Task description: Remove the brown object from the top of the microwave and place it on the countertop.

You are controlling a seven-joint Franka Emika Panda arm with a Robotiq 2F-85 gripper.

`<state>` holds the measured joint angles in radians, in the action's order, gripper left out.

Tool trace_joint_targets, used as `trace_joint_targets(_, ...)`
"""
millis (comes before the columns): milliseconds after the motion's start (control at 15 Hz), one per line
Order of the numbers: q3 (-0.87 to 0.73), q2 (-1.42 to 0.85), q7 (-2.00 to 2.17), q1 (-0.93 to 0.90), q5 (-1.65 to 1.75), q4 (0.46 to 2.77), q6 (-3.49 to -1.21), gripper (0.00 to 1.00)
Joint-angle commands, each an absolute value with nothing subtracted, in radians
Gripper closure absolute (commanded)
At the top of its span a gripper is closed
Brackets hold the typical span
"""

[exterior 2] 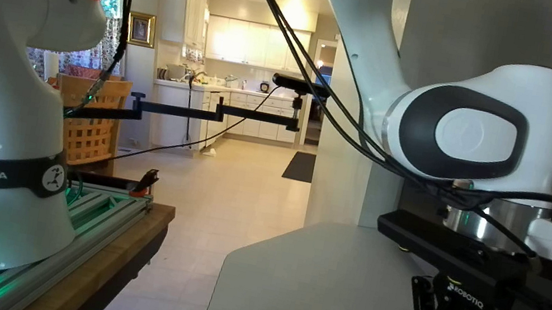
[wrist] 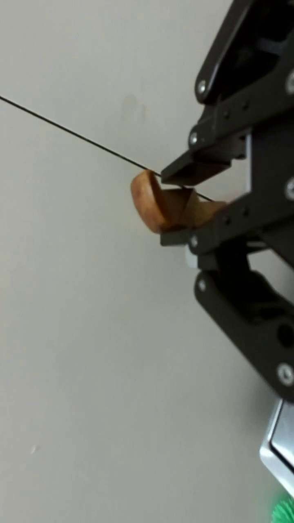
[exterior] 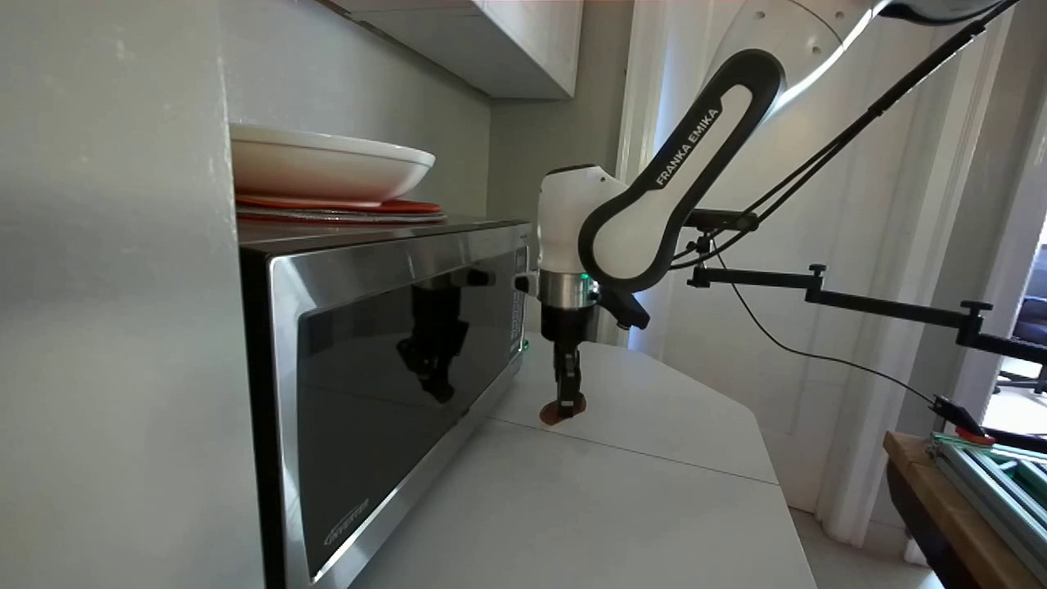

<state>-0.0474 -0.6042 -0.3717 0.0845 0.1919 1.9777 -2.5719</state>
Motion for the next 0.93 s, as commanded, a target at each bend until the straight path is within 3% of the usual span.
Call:
trace_joint_targets(0,-0.060,-0.617,-0.338,0.070,0.228,1.945,-2.527,0.34)
trace_joint_targets(333,-0.060,-0.612,-0.326,0.068,0.234,1.931,-2.482,0.01)
trace_joint_targets(867,-0.042,-0.413,-0.279,0.073,0.188,1.972,-2.180,0.00)
